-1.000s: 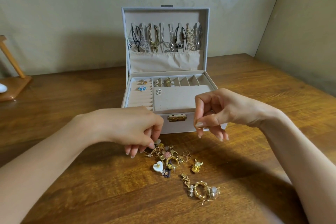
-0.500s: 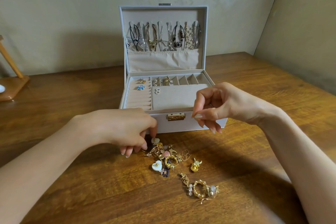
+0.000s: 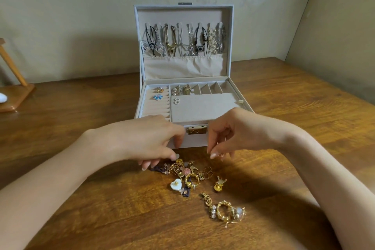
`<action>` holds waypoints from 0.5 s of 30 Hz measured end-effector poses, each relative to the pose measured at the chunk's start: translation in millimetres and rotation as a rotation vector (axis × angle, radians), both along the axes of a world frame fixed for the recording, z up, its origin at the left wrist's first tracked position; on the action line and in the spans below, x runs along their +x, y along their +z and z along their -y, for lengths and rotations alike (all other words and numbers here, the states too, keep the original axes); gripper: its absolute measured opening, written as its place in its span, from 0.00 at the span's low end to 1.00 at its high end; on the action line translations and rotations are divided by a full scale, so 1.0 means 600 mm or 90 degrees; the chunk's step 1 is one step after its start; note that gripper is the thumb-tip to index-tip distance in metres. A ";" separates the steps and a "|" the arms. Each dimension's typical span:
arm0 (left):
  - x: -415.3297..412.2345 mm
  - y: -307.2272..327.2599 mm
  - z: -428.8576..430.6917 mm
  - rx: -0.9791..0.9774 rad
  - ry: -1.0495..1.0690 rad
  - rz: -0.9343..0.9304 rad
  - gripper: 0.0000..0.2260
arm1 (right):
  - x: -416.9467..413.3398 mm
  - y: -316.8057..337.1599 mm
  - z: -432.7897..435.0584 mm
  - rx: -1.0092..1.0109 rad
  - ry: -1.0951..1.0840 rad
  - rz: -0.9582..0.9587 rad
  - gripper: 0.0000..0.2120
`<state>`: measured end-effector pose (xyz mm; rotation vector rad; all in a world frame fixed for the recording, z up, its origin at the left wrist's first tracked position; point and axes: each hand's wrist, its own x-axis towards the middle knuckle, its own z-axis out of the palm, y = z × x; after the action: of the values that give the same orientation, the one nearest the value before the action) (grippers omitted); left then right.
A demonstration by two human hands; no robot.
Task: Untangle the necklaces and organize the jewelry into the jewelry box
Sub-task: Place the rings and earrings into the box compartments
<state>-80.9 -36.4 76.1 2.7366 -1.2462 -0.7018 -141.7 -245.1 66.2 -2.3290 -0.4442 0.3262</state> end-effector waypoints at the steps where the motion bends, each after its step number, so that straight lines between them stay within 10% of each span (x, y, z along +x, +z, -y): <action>1: -0.002 -0.002 0.003 -0.005 -0.006 0.024 0.04 | -0.001 -0.003 -0.006 -0.033 0.000 0.018 0.04; 10: -0.020 -0.005 0.022 0.087 -0.052 0.195 0.06 | -0.012 -0.003 -0.041 -0.342 0.012 0.184 0.07; 15: -0.010 -0.003 0.012 0.077 -0.022 0.168 0.04 | -0.022 -0.015 -0.066 -0.221 0.098 0.305 0.09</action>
<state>-87.1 -43.7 74.3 2.9916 -1.3433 -0.4419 -154.9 -205.8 56.9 -2.7197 -0.8585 -0.1022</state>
